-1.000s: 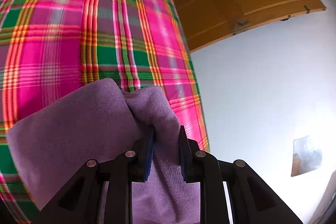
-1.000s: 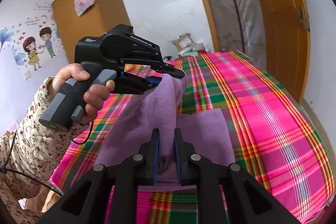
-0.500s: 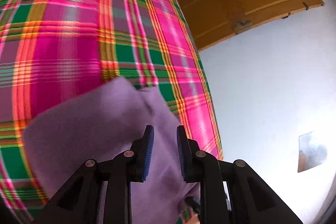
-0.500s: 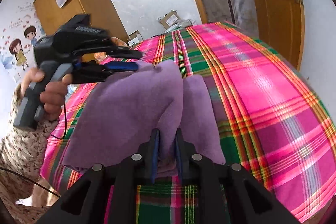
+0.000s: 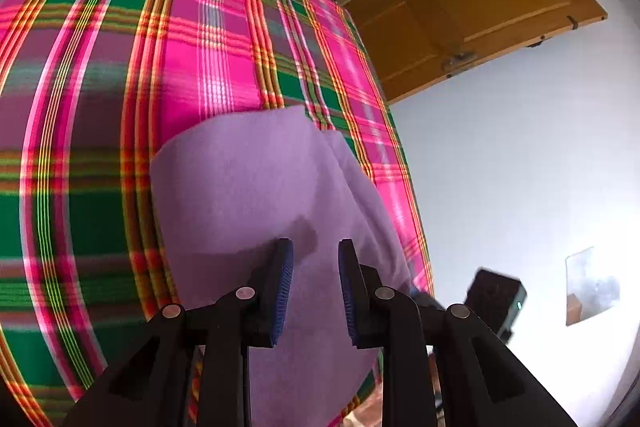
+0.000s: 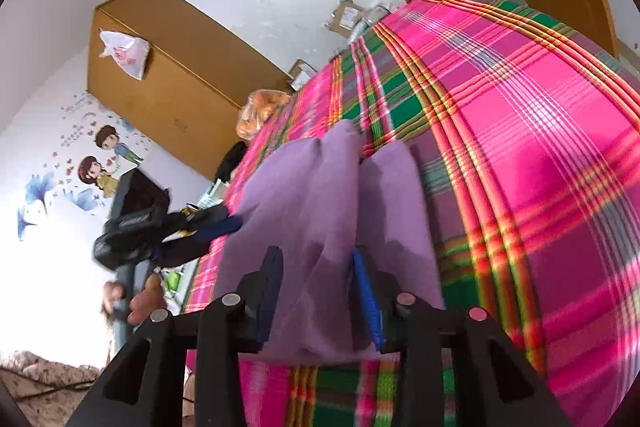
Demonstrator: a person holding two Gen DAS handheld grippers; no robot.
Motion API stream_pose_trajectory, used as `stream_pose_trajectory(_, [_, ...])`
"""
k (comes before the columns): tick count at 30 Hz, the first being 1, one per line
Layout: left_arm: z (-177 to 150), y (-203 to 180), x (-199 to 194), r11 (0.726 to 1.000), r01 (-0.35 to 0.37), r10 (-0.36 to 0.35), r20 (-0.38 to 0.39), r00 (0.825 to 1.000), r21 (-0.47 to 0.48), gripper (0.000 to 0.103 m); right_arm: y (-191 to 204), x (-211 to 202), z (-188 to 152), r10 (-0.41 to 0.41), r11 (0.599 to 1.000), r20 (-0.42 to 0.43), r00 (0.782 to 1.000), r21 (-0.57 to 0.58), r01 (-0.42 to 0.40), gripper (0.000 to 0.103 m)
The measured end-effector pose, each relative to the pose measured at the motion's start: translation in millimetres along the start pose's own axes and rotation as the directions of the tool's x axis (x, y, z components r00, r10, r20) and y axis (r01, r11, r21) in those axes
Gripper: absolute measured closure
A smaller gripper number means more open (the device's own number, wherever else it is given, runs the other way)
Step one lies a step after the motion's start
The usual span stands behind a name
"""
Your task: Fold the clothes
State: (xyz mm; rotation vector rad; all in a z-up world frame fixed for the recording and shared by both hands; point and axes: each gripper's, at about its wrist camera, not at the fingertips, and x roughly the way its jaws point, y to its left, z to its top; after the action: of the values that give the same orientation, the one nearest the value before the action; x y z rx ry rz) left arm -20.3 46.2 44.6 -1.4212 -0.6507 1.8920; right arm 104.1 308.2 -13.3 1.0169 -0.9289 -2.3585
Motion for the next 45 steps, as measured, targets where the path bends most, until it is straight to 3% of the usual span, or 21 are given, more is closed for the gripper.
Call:
stream_pose_trajectory(5, [-7.3, 7.5, -3.4, 1.0, 0.008, -0.008, 0.002, 1.0, -0.016, 0.079, -2.0, 27.0, 18.9, -0.014, 1.0, -0.05, 0.999, 0.0, 0.014, 0.067])
stream_pose_trajectory(6, [-8.1, 7.4, -3.8, 1.0, 0.008, -0.008, 0.005, 1.0, -0.013, 0.079, -1.0, 31.7, 20.5, -0.013, 1.0, -0.054, 0.998, -0.003, 0.013, 0.077])
stream_pose_trajectory(8, [-9.2, 7.4, -5.1, 1.0, 0.006, -0.006, 0.009, 1.0, -0.01, 0.079, 3.8, 37.1, 23.5, -0.032, 0.999, -0.049, 0.998, -0.029, 0.031, 0.088])
stream_pose_trajectory(12, [-10.1, 5.2, -6.8, 1.0, 0.001, -0.001, 0.018, 1.0, -0.013, 0.079, 22.8, 23.6, 27.3, -0.049, 0.993, 0.019, 0.999, -0.107, 0.051, 0.092])
stream_pose_trajectory(17, [-17.8, -3.2, -6.8, 1.0, -0.011, 0.011, 0.026, 1.0, 0.019, 0.079, 40.3, -1.0, 24.1, -0.06, 0.983, 0.084, 0.995, -0.17, 0.074, 0.092])
stream_pose_trajectory(23, [-25.1, -5.5, -0.1, 1.0, 0.008, -0.008, 0.006, 1.0, 0.026, 0.079, 4.6, 1.8, 17.5, -0.11, 0.99, 0.075, 0.991, -0.077, 0.116, 0.092])
stream_pose_trajectory(29, [-27.1, -4.6, 5.6, 1.0, -0.006, 0.006, 0.004, 1.0, 0.022, 0.079, -14.0, 7.9, 12.6, -0.182, 0.979, 0.067, 0.981, -0.081, 0.187, 0.091])
stream_pose_trajectory(31, [-27.3, -2.7, 5.7, 1.0, -0.004, 0.004, 0.005, 1.0, 0.021, 0.079, -16.8, 7.6, 12.0, -0.196, 0.977, 0.071, 0.978, -0.076, 0.201, 0.085])
stream_pose_trajectory(33, [-26.2, -3.3, 8.5, 1.0, -0.004, 0.004, 0.006, 1.0, 0.027, 0.079, -17.1, 5.4, 12.3, -0.231, 0.97, 0.082, 0.97, -0.059, 0.236, 0.071])
stream_pose_trajectory(35, [-29.0, -3.8, 8.5, 0.999, -0.014, 0.014, 0.014, 1.0, 0.04, 0.079, -13.5, -0.8, 11.8, -0.259, 0.962, 0.11, 0.96, -0.06, 0.267, 0.071])
stream_pose_trajectory(37, [-30.6, -4.6, 9.0, 0.999, -0.021, 0.02, 0.018, 1.0, 0.041, 0.079, -2.4, -9.5, 9.3, -0.285, 0.95, 0.157, 0.946, -0.089, 0.301, 0.071])
stream_pose_trajectory(41, [-33.2, -4.2, 7.6, 0.999, -0.022, 0.021, 0.023, 1.0, 0.035, 0.079, 28.6, -13.2, 0.9, -0.243, 0.941, 0.186, 0.952, -0.193, 0.278, 0.071])
stream_pose_trajectory(45, [-34.6, -5.5, 7.6, 0.999, -0.027, 0.025, 0.031, 0.999, 0.041, 0.079, 53.9, 5.1, -13.1, -0.298, 0.881, 0.16, 0.941, -0.333, 0.335, 0.071])
